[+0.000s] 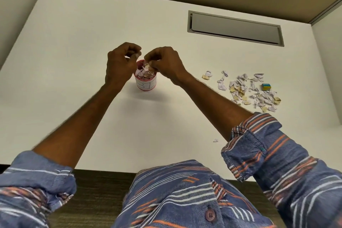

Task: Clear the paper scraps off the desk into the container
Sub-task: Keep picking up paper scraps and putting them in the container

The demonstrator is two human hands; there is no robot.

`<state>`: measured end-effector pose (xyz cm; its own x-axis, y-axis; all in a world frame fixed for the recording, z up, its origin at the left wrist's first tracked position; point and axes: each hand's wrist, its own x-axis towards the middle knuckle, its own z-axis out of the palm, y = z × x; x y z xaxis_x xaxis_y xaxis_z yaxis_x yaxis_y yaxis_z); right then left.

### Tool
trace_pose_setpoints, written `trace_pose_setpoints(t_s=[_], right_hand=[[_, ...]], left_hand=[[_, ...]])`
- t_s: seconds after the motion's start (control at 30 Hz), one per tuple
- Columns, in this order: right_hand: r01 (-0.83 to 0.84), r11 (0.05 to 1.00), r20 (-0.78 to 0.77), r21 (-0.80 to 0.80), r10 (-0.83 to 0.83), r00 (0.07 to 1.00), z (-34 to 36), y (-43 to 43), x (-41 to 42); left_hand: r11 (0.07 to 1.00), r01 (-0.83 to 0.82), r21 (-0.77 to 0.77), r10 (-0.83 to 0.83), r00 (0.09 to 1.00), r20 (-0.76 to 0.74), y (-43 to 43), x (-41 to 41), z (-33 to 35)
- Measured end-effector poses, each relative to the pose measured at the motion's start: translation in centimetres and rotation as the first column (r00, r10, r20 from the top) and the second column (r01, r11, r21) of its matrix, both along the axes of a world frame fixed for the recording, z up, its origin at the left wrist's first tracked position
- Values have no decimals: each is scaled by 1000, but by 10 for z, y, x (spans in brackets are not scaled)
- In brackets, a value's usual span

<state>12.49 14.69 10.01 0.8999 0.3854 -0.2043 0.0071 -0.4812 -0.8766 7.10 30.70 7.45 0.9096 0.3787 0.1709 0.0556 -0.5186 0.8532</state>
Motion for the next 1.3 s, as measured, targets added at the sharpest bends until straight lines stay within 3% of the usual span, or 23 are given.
trace_pose_setpoints(t_s=[0.23, 0.33, 0.43, 0.57, 0.7, 0.87, 1.1, 1.3], right_hand=[[-26, 997, 163, 72, 14, 987, 6, -8, -4], [84, 984, 180, 155, -111, 977, 1, -31, -1], [202, 967, 145, 156, -224, 964, -18, -76, 1], [335, 942, 160, 16, -333, 929, -45, -157, -4], [412, 891, 294, -189, -349, 890, -70, -237, -14], [468, 816, 490, -341, -270, 829, -107, -316, -27], [475, 721, 439, -505, -259, 860, -130, -375, -37], [384, 752, 370, -536, -201, 907, -137, -375, -36]], left_hand=[[998, 39, 53, -38, 999, -25, 5, -1, 6], [982, 141, 129, -123, 983, -138, -5, -2, 10], [897, 328, 298, -239, 924, -297, -15, 0, 12], [783, 430, 449, -229, 871, -435, -20, 9, 5], [704, 489, 515, -185, 827, -531, -27, 16, 0], [700, 522, 488, -109, 753, -649, -37, 23, -9], [669, 565, 483, -85, 703, -706, -42, 31, -5], [687, 594, 420, -134, 670, -730, -36, 33, 28]])
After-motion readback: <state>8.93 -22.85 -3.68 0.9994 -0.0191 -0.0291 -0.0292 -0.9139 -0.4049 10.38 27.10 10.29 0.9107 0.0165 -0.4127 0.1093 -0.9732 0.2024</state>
